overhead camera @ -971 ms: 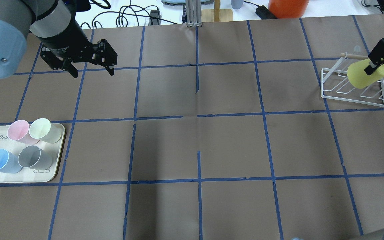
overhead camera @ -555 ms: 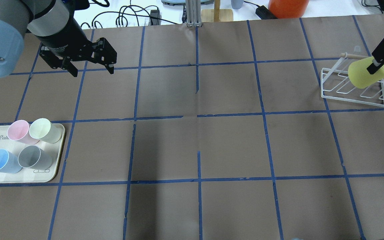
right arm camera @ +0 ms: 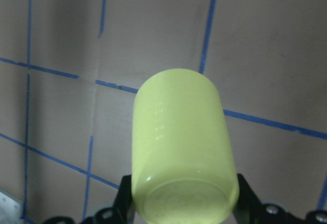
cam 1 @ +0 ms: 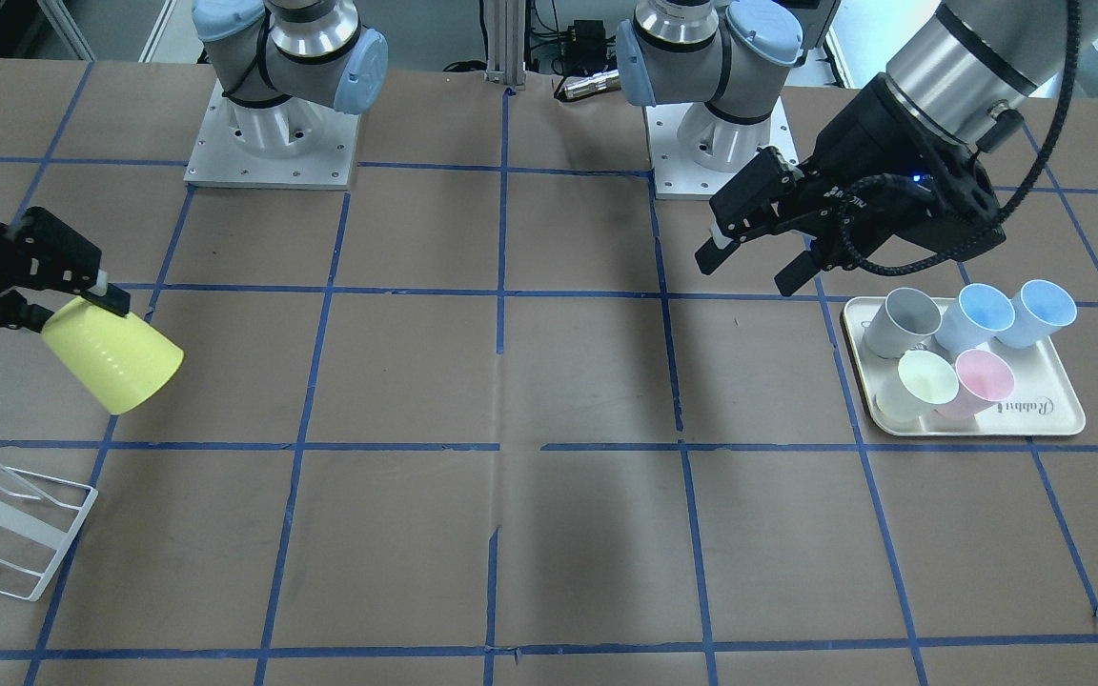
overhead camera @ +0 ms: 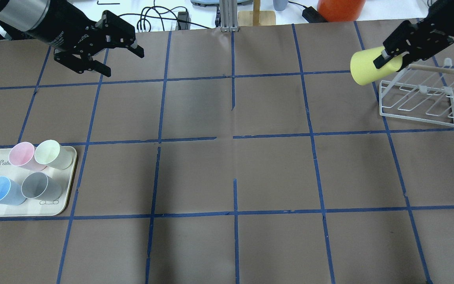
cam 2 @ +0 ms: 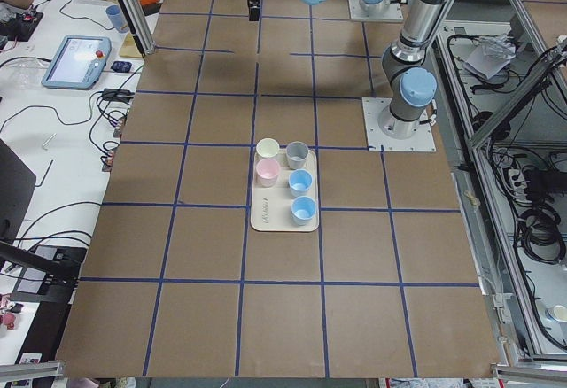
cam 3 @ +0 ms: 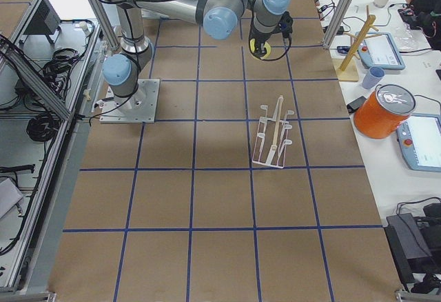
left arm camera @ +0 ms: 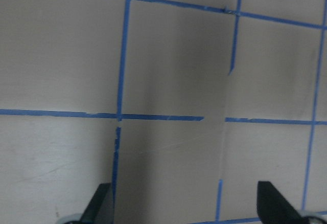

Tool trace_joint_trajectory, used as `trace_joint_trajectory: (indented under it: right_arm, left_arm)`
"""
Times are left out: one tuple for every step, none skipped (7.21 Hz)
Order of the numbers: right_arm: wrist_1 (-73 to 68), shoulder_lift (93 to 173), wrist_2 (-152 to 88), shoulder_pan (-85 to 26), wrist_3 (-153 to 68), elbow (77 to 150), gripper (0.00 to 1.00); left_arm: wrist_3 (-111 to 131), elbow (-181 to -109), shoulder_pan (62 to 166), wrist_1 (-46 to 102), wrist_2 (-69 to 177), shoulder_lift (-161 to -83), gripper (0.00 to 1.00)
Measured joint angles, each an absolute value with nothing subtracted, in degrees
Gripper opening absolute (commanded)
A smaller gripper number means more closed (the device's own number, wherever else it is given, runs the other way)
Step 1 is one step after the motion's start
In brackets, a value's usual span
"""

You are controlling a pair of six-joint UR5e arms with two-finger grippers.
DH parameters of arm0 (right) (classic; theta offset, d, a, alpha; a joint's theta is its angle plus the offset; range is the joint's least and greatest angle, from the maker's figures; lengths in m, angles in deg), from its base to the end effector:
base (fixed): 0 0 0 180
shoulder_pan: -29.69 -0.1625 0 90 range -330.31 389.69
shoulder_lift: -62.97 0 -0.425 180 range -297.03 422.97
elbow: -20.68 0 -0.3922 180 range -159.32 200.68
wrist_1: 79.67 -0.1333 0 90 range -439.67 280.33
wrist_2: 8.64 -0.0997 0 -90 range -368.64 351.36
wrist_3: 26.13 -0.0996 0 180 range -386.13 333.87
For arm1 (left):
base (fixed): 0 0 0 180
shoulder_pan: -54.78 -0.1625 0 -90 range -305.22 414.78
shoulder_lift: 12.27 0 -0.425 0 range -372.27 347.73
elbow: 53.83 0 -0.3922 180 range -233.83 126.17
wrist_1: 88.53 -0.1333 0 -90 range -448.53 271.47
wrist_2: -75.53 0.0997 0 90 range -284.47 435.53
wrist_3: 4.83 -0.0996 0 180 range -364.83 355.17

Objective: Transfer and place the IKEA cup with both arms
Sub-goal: 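Lift the yellow cup off the rack with the right gripper, then carry the yellow cup toward the left gripper while the left arm reaches to meet it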

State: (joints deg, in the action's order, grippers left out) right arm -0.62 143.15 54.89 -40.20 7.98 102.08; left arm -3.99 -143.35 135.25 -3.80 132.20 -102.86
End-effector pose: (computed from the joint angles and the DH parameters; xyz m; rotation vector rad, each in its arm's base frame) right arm -0.0199 -0.5712 0.4647 -0.2556 2.6243 -0.0324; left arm -0.1021 -0.5275 0.5128 0.1972 -2.5556 0.1733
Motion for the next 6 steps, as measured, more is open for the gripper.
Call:
trace_joint_trajectory:
  right_arm:
    - [-1.0,143.1,49.2,-42.1,8.0,102.2,0.11]
    - [-2.0,143.1,43.1,-44.1,8.0,102.4,0.11]
    - [-3.1,143.1,37.1,-46.5,7.5,102.4,0.11]
    - [-4.0,143.1,31.9,-48.9,5.4,102.4,0.11]
    - [-4.4,143.2,27.9,-51.1,2.4,102.4,0.11]
    - [-4.6,143.2,24.1,-52.9,-0.4,102.4,0.11]
  left_arm:
    - [-3.9,-143.8,134.4,-3.8,122.3,-103.0,1.00]
    - [-4.0,-145.2,134.1,-4.2,112.2,-103.2,1.00]
    - [-4.7,-148.6,133.8,-6.3,101.2,-103.5,1.00]
    - [-5.6,-153.7,133.3,-11.3,89.6,-104.1,1.00]
    - [-6.2,-159.8,132.8,-19.1,79.1,-105.2,1.00]
    - [-6.4,-165.5,132.6,-28.0,71.0,-106.6,1.00]
